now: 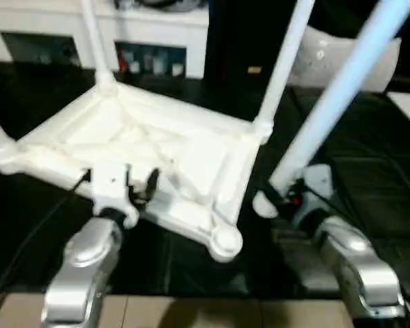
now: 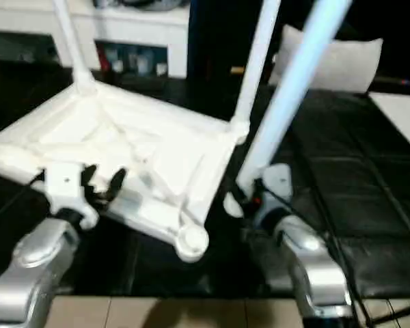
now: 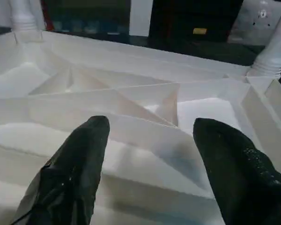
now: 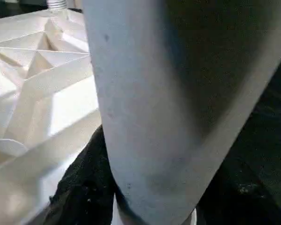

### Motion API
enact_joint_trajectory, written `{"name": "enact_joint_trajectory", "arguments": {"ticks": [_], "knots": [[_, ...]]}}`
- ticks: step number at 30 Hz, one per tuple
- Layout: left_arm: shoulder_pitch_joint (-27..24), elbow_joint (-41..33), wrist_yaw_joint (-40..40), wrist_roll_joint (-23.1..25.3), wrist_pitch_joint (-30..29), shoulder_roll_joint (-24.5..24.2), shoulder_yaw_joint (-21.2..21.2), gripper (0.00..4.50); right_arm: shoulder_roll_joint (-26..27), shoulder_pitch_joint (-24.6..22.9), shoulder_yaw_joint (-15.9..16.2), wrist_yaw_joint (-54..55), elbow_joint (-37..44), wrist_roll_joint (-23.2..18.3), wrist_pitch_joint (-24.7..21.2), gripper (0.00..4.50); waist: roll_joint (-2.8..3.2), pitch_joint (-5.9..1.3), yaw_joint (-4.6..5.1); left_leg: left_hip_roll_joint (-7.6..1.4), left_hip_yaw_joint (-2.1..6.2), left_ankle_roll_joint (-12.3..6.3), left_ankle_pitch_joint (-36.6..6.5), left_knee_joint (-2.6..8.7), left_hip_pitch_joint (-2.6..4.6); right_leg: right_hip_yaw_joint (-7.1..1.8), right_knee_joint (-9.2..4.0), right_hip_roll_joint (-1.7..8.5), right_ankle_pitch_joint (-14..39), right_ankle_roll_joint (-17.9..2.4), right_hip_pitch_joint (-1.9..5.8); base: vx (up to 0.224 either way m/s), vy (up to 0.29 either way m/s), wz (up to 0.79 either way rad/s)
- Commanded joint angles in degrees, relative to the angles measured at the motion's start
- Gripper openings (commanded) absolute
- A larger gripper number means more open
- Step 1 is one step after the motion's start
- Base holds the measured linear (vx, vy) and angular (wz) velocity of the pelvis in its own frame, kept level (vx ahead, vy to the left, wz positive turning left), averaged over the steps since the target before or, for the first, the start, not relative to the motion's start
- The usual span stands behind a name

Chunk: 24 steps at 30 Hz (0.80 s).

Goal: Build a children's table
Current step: Move to table

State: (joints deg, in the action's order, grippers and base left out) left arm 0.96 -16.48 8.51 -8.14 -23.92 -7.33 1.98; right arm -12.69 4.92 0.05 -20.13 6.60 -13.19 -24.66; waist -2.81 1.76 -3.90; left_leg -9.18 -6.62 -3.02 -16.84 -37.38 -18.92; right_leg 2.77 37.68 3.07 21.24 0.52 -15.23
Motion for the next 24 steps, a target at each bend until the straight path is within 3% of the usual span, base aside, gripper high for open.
{"name": "enact_joint_trajectory", "arguments": {"ticks": [1,2,3,4,5,6,7,8,9,10,11,12,13,14,15,16,18,19,20,21,22,23,24], "knots": [[0.05,-0.56,0.21,-0.09,-0.71,0.01,-0.95,3.26,-0.25,0.56,-0.44,-0.02,0.45,0.42,0.20,1.87,-1.05,-2.07,-2.40,1.50,-0.45,-6.12,7.05,-0.80,-7.02,-6.42,-7.50,5.56,-20.12,-6.70,8.18,0.000,0.000,0.00],[0.02,-0.55,0.26,-0.12,-0.73,-0.02,-0.99,3.26,-0.27,0.47,-0.35,-0.06,0.42,0.51,0.26,1.87,0.09,-2.16,-2.62,0.27,-0.31,-1.29,7.15,1.93,-5.55,-3.92,-7.37,3.75,-19.34,-5.34,7.02,0.000,0.000,0.00],[0.02,-0.54,0.28,-0.13,-0.74,-0.04,-1.00,3.26,-0.28,0.42,-0.31,-0.08,0.39,0.56,0.29,1.87,1.93,-2.32,-1.73,-1.72,0.46,0.78,7.91,4.47,-2.96,-1.03,-6.19,1.48,-16.35,-3.58,5.39,0.000,0.000,0.00],[0.00,-0.51,0.29,-0.16,-0.74,-0.08,-1.03,3.26,-0.33,0.35,-0.20,-0.06,0.35,0.54,0.37,1.87,2.28,-2.41,-0.89,-2.97,1.67,-1.03,8.48,5.40,-0.42,0.10,-4.98,0.54,-15.33,-2.47,3.89,0.068,-0.008,0.04],[-0.04,-0.49,0.33,-0.20,-0.73,-0.12,-1.07,3.26,-0.41,0.29,-0.06,-0.05,0.32,0.55,0.42,1.87,3.16,-3.89,1.34,-7.32,6.38,-12.76,12.48,5.73,7.78,1.54,0.10,1.05,-9.73,-2.59,-3.17,0.122,-0.049,-0.03],[-0.06,-0.48,0.36,-0.22,-0.73,-0.14,-1.08,3.26,-0.44,0.27,0.01,-0.05,0.31,0.57,0.44,1.87,2.88,-4.92,2.99,-9.36,9.76,-20.13,20.35,6.00,10.03,1.86,2.86,1.34,-5.04,-1.11,-6.31,0.122,-0.049,-0.03],[-0.06,-0.46,0.40,-0.24,-0.75,-0.15,-1.09,3.26,-0.47,0.27,0.05,-0.07,0.29,0.60,0.46,1.87,2.26,-4.34,2.37,-11.54,10.65,-27.82,28.05,5.21,10.81,0.03,4.41,3.38,1.26,1.08,-9.93,0.093,-0.041,-0.03],[-0.05,-0.43,0.47,-0.21,-0.76,-0.18,-1.12,3.26,-0.50,0.27,0.09,-0.09,0.25,0.63,0.52,1.87,1.37,-3.44,2.50,-10.22,7.45,-27.22,25.81,5.98,7.38,-1.18,4.35,4.35,-3.53,1.48,-9.94,0.000,0.000,0.00],[0.04,-0.32,0.70,-0.06,-0.80,-0.32,-1.21,3.26,-0.56,0.30,0.12,-0.09,0.23,0.66,0.56,1.87,-0.75,-2.49,1.94,-3.48,0.86,-18.71,12.24,4.44,3.10,-2.54,-2.89,4.45,-12.43,-2.36,-6.80,0.000,0.000,0.00],[0.33,0.05,1.22,0.37,-0.55,-0.86,-1.51,3.26,-0.61,0.39,0.13,-0.07,0.27,0.67,0.53,1.87,-2.24,-2.25,1.55,-0.01,-1.15,-13.95,4.98,3.99,0.97,-4.05,-5.17,4.25,-10.02,-1.17,-4.21,0.000,0.000,0.00],[0.49,0.34,1.53,0.45,0.09,-1.05,-1.59,3.26,-0.63,0.47,0.10,-0.08,0.25,0.67,0.51,1.87,-2.48,-2.13,-0.54,1.52,-0.84,-7.03,0.31,0.68,-1.91,-8.79,-8.06,8.85,3.84,-4.47,0.02,-0.009,-0.065,-0.05],[1.06,1.23,2.34,0.78,1.85,-1.72,-1.80,3.26,-0.71,0.76,-0.05,-0.11,0.09,0.67,0.48,1.87,-2.21,-2.57,-1.31,0.31,0.75,-1.71,6.82,1.52,-3.42,-8.09,-6.47,8.57,1.78,-4.84,1.52,-0.009,-0.065,-0.05],[1.35,1.66,2.69,0.95,2.71,-2.04,-1.88,3.26,-0.75,0.90,-0.14,-0.13,-0.02,0.67,0.48,1.87,-1.83,-2.97,-1.18,-0.21,0.72,0.73,10.75,3.11,-3.00,-6.76,-4.98,6.88,-5.99,-4.92,0.77,0.013,-0.085,-0.15],[1.80,2.23,2.89,0.89,3.18,-2.35,-1.68,3.26,-0.77,1.11,-0.26,-0.13,-0.21,0.72,0.53,1.87,-1.03,-2.76,-0.32,-0.49,0.75,3.36,16.08,4.41,-2.46,-4.75,-3.32,4.24,-20.54,-3.93,-0.90,-0.004,-0.067,-0.08],[2.22,2.71,3.16,0.70,3.27,-2.64,-1.44,3.26,-0.80,1.28,-0.34,-0.13,-0.37,0.76,0.57,1.87,-0.53,-2.83,-0.23,-0.80,0.71,3.93,17.73,4.37,-1.52,-4.35,-3.11,3.74,-25.97,-4.31,-1.94,-0.004,-0.067,-0.08],[3.00,3.55,4.29,0.12,3.42,-3.29,-1.13,3.26,-0.93,1.60,-0.51,-0.17,-0.76,0.75,0.77,1.87,-0.41,-3.07,0.11,-0.86,0.31,4.44,19.65,4.32,-1.05,-3.97,-2.71,3.00,-33.01,-5.62,-2.30,0.000,0.000,0.00],[4.84,5.30,8.44,-1.03,4.37,-5.51,-1.15,3.26,-1.43,2.35,-0.86,-0.28,-1.58,0.72,1.19,1.87,0.12,-2.76,0.19,-1.36,0.29,7.34,12.72,5.27,-0.77,-3.29,-3.37,2.73,-25.93,-8.00,-2.47,-0.053,0.007,-0.01],[5.41,5.83,10.09,-1.30,4.37,-6.27,-1.43,3.26,-1.63,2.52,-0.99,-0.42,-1.75,0.56,1.27,1.87,0.48,-2.56,0.36,-1.90,0.45,8.86,6.86,5.95,-0.85,-2.98,-3.76,3.06,-18.34,-9.43,-2.24,-0.070,0.024,-0.03],[5.78,6.22,11.14,-1.50,4.38,-6.77,-1.65,3.26,-1.75,2.63,-1.08,-0.53,-1.85,0.45,1.31,1.87,0.46,-2.39,0.36,-2.08,0.32,9.18,4.41,6.17,-0.73,-2.93,-4.16,3.17,-15.42,-9.73,-2.42,-0.075,0.030,-0.01],[6.16,6.61,12.31,-1.80,4.08,-7.33,-1.95,3.26,-1.82,2.75,-1.23,-0.62,-2.02,0.29,1.35,1.87,0.90,-2.09,0.43,-2.49,0.29,9.38,0.01,6.57,-0.31,-2.78,-4.56,3.32,-9.96,-10.46,-2.93,-0.075,0.030,-0.01],[7.23,7.84,15.55,-1.84,4.02,-9.27,-3.52,3.26,-1.66,3.24,-1.94,-1.37,-2.70,-0.94,0.74,1.87,0.83,-1.67,0.54,-2.60,0.17,9.44,-4.31,6.94,-0.29,-2.85,-5.17,3.40,-4.23,-10.47,-3.21,-0.072,0.025,0.03],[7.23,7.84,15.55,-1.84,4.02,-9.27,-3.52,3.55,-1.66,3.24,-1.94,-1.37,-2.70,-0.94,0.74,1.87,0.89,-1.46,0.52,-2.59,0.10,9.44,-8.21,7.22,-0.16,-2.97,-5.67,3.53,1.25,-9.93,-3.57,-0.070,0.015,0.02],[8.43,9.29,20.52,-2.92,3.71,-11.35,-5.51,3.62,-1.84,3.94,-2.51,-2.08,-3.70,-1.34,0.72,1.87,1.01,-1.41,0.49,-2.61,0.17,9.43,-9.30,7.35,-0.23,-3.04,-5.84,3.75,3.13,-9.61,-3.57,-0.070,0.015,0.02]]}}
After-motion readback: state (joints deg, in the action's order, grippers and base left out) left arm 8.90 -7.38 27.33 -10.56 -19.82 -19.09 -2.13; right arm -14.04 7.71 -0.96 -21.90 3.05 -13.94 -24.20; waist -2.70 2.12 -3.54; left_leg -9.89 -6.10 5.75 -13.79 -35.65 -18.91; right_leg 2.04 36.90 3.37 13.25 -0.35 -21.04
